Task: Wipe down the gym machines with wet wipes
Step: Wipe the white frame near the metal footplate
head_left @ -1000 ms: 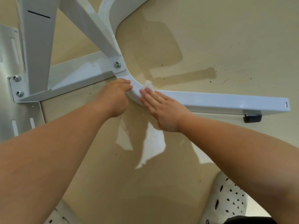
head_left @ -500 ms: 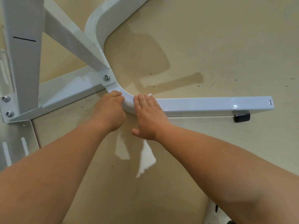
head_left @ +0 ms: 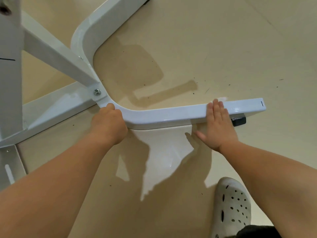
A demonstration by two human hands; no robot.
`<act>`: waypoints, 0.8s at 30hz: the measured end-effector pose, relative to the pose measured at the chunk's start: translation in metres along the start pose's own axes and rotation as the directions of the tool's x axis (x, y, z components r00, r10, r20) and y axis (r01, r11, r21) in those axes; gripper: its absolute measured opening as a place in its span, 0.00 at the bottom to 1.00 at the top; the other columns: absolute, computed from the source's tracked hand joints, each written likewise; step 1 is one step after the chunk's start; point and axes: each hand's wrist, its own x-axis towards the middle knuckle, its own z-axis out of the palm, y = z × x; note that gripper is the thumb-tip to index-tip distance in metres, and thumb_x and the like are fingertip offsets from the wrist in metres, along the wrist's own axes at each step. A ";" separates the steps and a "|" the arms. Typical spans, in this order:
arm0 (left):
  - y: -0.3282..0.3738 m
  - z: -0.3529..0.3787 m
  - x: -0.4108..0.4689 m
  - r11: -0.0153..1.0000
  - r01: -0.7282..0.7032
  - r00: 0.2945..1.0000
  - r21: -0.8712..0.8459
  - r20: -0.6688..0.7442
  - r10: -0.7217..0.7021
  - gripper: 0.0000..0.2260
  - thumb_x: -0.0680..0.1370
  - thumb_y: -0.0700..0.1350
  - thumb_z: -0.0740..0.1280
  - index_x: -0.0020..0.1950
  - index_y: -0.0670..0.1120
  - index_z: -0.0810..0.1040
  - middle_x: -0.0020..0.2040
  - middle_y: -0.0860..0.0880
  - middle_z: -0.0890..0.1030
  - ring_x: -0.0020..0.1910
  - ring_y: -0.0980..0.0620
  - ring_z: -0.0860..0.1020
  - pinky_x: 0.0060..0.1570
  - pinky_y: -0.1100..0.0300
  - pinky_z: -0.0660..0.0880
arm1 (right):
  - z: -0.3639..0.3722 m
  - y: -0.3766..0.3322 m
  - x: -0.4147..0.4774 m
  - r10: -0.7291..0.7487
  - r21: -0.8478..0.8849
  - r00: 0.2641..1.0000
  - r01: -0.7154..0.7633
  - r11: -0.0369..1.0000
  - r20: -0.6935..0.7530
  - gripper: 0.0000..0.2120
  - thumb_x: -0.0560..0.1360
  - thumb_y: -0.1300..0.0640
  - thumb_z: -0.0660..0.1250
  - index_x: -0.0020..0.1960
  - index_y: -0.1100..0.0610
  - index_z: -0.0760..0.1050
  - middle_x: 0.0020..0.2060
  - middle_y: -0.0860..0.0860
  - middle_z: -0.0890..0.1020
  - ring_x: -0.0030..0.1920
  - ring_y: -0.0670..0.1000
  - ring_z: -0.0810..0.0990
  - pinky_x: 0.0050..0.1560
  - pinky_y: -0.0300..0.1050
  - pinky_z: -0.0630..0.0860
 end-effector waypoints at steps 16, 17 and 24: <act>0.122 0.019 -0.014 0.944 -0.296 0.955 0.149 0.035 0.294 0.23 0.75 0.54 0.63 0.69 0.51 0.66 0.67 0.47 0.67 0.56 0.41 0.68 0.52 0.52 0.68 | 0.002 0.050 0.002 -0.215 0.113 0.974 0.221 0.969 -0.064 0.38 0.82 0.47 0.61 0.83 0.59 0.46 0.83 0.58 0.46 0.83 0.58 0.44 0.81 0.52 0.39; 0.125 0.019 -0.013 0.946 -0.283 0.959 0.157 0.032 0.281 0.21 0.75 0.55 0.63 0.67 0.51 0.67 0.64 0.48 0.68 0.54 0.42 0.67 0.50 0.52 0.67 | 0.001 0.068 0.004 -0.131 0.159 0.988 0.143 0.977 -0.085 0.34 0.83 0.52 0.61 0.83 0.61 0.50 0.83 0.60 0.50 0.83 0.60 0.47 0.81 0.51 0.39; 0.133 -0.005 -0.008 0.956 -0.266 0.957 0.127 0.152 0.246 0.18 0.76 0.57 0.63 0.63 0.51 0.70 0.64 0.48 0.70 0.56 0.43 0.71 0.55 0.50 0.71 | -0.014 0.112 0.019 0.189 0.302 0.976 -0.149 0.942 -0.107 0.22 0.81 0.66 0.57 0.74 0.62 0.70 0.75 0.59 0.69 0.74 0.61 0.63 0.69 0.56 0.68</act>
